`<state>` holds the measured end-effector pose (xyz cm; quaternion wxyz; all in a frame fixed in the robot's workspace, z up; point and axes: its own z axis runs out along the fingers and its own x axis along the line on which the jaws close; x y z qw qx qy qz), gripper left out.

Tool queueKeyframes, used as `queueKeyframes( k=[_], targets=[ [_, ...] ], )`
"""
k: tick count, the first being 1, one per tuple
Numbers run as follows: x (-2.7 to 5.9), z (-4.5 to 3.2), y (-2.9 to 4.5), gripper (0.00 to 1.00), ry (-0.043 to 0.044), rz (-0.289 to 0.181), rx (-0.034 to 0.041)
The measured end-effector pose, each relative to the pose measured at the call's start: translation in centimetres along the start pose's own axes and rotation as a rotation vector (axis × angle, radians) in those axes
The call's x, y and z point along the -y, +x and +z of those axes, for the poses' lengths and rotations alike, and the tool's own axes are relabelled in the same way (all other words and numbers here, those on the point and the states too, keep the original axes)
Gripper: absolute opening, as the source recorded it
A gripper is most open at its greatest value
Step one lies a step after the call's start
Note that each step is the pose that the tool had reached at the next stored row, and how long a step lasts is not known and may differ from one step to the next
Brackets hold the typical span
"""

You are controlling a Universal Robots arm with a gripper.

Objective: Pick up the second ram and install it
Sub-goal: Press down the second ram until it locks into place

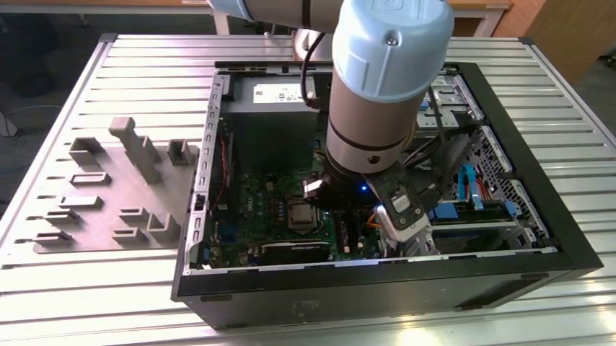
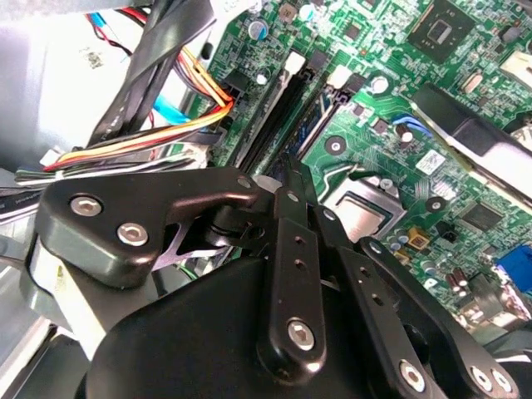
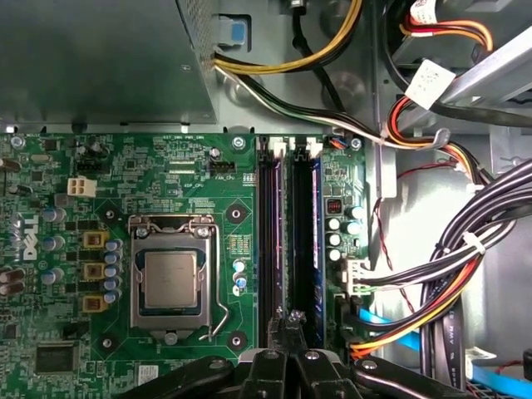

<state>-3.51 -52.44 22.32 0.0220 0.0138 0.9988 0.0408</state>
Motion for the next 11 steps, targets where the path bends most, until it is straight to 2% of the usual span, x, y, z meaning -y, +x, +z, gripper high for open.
queueKeyframes(
  k=[5, 11],
  targets=[
    [0.05, 0.41, 0.03, 0.11, 0.0011, 0.000, -0.0003],
    [0.04, 0.50, 0.03, 0.11, -0.0002, 0.000, 0.0000]
  ],
)
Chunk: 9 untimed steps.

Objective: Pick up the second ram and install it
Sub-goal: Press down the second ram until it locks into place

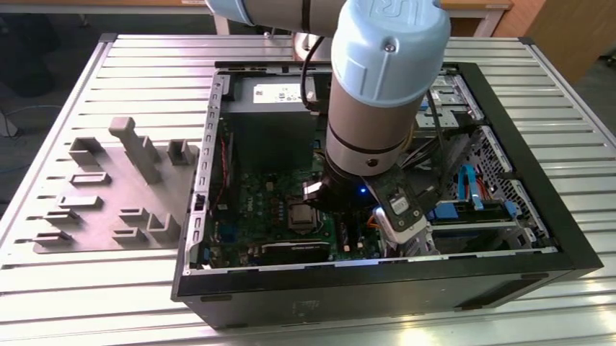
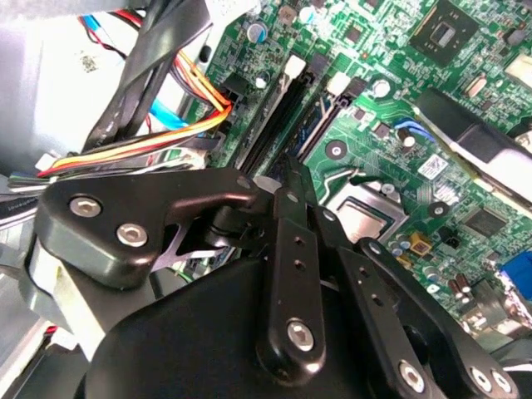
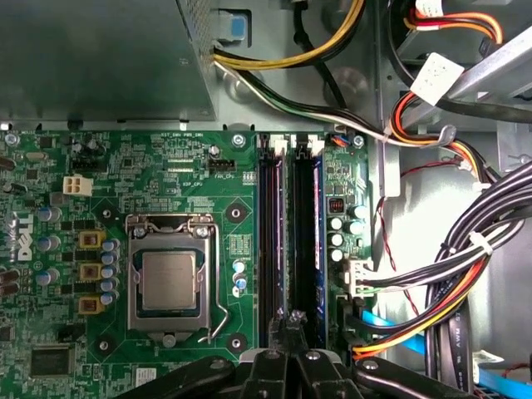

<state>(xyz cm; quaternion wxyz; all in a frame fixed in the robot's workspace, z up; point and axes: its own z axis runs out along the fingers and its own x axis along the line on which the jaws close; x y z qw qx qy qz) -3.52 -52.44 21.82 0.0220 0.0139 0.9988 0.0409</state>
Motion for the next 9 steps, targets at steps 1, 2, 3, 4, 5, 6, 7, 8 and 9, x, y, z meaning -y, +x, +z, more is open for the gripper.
queueKeyframes(
  k=[1, 2, 3, 4, 5, 6, 7, 8, 9],
  targets=[
    [0.00, 0.00, 0.00, 0.11, 0.0001, 0.000, 0.0000],
    [0.01, 0.01, 0.00, 0.11, 0.0002, 0.000, -0.0001],
    [0.03, 0.04, 0.01, 0.11, 0.0003, 0.000, 0.0000],
    [0.05, 0.09, 0.01, 0.11, 0.0003, 0.000, 0.0000],
    [0.06, 0.11, 0.01, 0.11, 0.0002, 0.000, -0.0001],
    [0.06, 0.11, 0.01, 0.11, 0.0002, 0.000, -0.0001],
    [0.06, 0.11, 0.01, 0.11, 0.0002, 0.000, -0.0001],
    [0.06, 0.12, 0.01, 0.11, 0.0002, 0.000, -0.0001],
    [0.06, 0.13, 0.01, 0.11, 0.0001, 0.000, 0.0000]
  ],
)
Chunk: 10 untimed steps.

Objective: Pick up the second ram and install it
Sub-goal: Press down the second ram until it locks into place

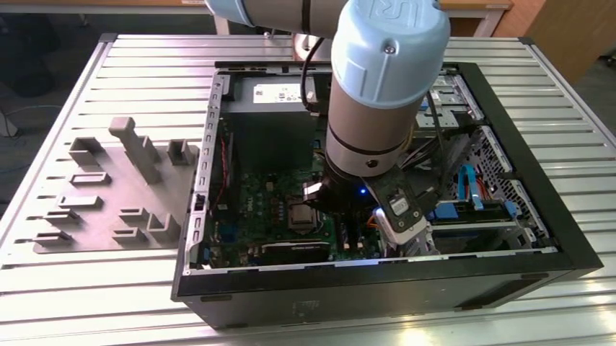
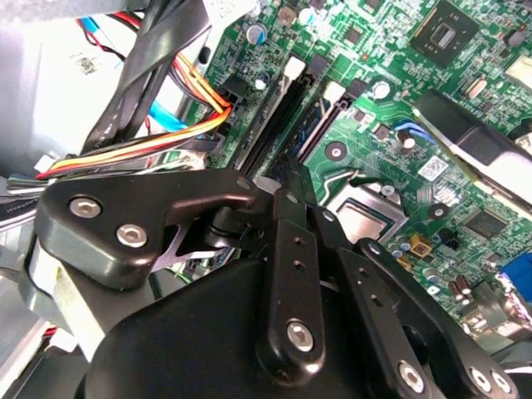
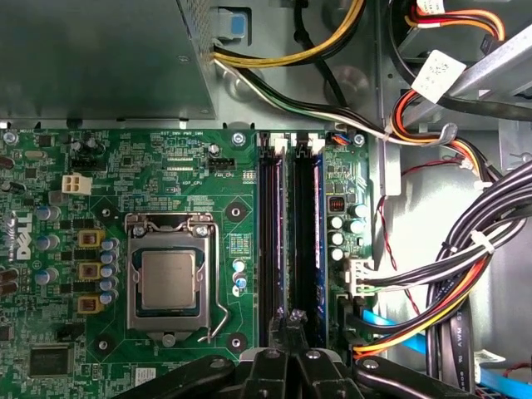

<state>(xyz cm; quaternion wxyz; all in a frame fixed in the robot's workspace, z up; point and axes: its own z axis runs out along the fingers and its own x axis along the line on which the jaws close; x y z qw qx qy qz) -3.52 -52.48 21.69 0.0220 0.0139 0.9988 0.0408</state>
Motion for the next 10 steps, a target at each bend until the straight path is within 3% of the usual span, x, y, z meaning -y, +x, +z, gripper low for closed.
queueKeyframes(
  k=[10],
  targets=[
    [-0.01, -0.02, 0.00, 0.11, -0.0009, 0.000, 0.0002]
  ],
)
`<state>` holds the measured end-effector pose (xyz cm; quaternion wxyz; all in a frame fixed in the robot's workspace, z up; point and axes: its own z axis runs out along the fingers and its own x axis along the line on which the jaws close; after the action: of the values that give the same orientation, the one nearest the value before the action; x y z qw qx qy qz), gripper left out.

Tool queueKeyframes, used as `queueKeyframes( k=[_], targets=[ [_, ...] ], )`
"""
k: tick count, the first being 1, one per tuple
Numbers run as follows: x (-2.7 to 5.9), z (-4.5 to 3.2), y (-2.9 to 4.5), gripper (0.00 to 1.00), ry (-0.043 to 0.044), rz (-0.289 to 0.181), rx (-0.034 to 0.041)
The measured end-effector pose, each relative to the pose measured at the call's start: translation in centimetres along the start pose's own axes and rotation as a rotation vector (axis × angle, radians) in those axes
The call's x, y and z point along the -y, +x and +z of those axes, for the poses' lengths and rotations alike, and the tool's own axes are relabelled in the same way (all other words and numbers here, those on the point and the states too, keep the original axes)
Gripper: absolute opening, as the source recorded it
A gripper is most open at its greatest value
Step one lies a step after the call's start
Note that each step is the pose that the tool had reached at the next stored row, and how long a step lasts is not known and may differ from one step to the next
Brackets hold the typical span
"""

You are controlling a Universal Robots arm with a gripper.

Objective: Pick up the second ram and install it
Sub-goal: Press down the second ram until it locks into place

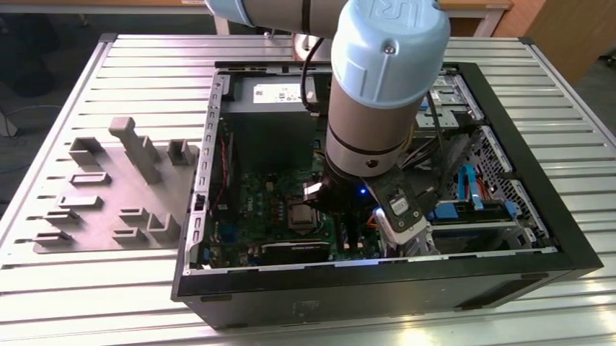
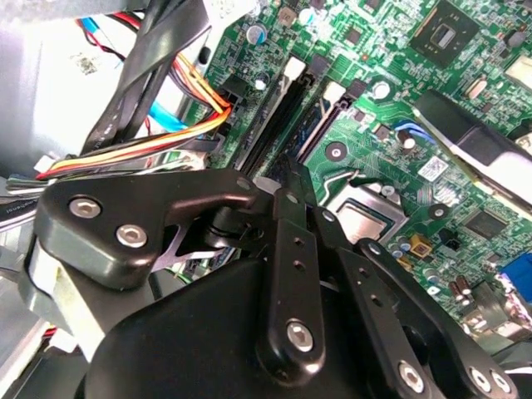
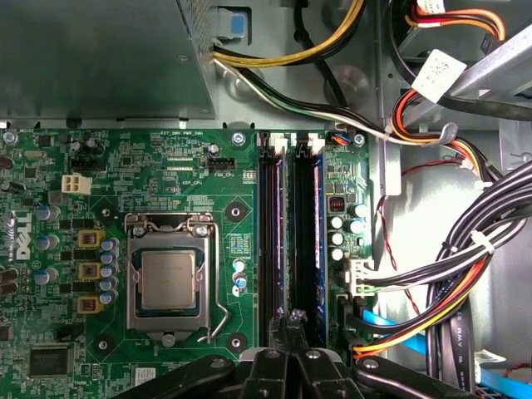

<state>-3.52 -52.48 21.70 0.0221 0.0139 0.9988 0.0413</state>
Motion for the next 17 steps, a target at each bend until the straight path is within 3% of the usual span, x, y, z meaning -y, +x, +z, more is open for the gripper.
queueKeyframes(
  k=[9, 17],
  targets=[
    [-0.20, -2.44, -0.10, 0.11, 0.0005, 0.000, -0.0002],
    [-0.34, -2.54, -0.11, 0.11, -0.0041, 0.000, -0.0003]
  ],
)
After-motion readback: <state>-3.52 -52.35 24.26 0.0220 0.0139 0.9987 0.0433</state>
